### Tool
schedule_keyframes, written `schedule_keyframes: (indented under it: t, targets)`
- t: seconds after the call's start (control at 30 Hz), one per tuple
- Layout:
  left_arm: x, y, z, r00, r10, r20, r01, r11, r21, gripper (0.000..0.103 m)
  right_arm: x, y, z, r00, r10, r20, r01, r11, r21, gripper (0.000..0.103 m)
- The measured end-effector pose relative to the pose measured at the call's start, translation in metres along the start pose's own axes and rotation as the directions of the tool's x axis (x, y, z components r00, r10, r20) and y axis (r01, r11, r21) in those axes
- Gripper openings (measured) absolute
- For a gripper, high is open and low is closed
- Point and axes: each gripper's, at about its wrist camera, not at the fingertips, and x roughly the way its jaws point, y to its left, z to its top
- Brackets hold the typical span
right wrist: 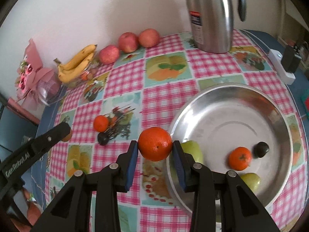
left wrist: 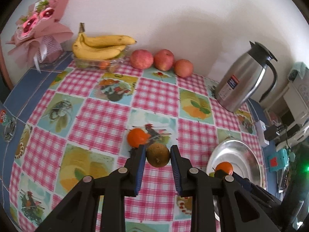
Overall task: Organize fruits
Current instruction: 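Carry the kiwi and tangerine in both tools over the steel plate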
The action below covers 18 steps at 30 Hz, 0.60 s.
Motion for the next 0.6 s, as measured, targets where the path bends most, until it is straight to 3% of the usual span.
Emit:
schedule_keyframes:
  t: [0.27, 0.6]
  targets:
    - [0.015, -0.042, -0.015, 0.996, -0.066, -0.062, 0.071, 0.994, 0.085, 0.028, -0.007, -0.044, 0.005, 0.997, -0.079, 0.015, 0.077, 0.992, 0.1, 0.038]
    - [0.032, -0.101, -0.034, 0.978, -0.151, -0.143, 0.178, 0.963, 0.204, 0.028, -0.024, -0.091, 0.007, 0.989, -0.134, 0.061, 0.116, 0.966, 0.233, 0.038]
